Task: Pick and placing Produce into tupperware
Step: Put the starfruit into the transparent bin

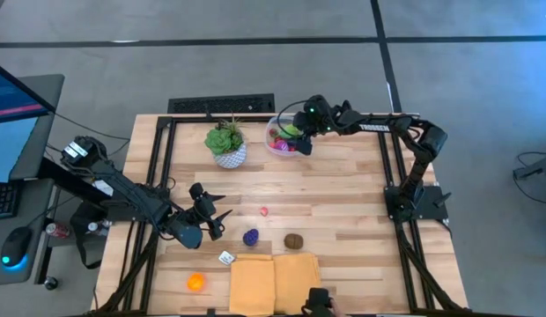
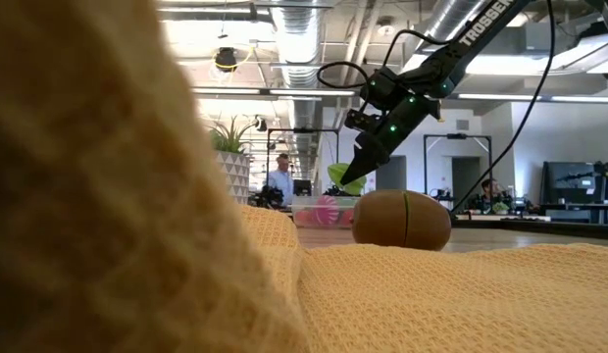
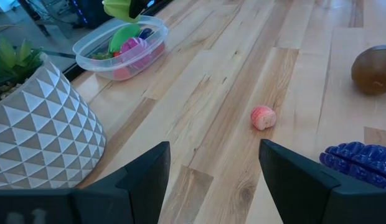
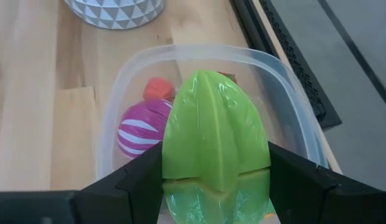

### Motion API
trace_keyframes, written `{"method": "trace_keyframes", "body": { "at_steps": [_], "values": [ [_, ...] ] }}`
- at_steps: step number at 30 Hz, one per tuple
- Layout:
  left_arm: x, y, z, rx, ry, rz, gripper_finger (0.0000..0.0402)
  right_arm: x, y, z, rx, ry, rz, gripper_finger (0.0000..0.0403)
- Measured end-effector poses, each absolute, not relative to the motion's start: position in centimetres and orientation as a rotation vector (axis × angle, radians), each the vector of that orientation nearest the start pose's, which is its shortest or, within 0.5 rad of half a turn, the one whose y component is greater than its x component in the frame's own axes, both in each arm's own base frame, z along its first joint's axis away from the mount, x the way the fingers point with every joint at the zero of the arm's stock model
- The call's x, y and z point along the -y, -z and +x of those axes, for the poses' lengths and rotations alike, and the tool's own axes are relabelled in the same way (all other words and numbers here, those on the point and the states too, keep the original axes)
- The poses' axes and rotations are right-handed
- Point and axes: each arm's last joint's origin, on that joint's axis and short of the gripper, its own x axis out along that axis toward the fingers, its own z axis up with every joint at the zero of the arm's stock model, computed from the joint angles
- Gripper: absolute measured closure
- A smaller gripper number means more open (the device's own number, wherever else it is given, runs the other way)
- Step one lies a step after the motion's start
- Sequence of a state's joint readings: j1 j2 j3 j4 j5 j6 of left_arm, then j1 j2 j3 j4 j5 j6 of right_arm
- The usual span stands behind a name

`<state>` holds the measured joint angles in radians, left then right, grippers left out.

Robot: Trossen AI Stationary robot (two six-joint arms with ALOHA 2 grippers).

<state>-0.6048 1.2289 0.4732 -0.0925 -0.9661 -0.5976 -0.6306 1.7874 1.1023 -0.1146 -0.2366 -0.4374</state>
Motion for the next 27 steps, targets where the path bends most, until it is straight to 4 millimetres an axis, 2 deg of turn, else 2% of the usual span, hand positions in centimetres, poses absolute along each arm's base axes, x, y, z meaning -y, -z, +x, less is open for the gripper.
{"method": "trace_keyframes", "body": {
  "at_steps": [27],
  "values": [
    [9.77, -16.49, 18.35, -0.464, -0.500, 0.032, 0.0164, 20.85, -18.34, 30.66, -0.793, 0.204, -0.043, 0.0137]
  ]
}}
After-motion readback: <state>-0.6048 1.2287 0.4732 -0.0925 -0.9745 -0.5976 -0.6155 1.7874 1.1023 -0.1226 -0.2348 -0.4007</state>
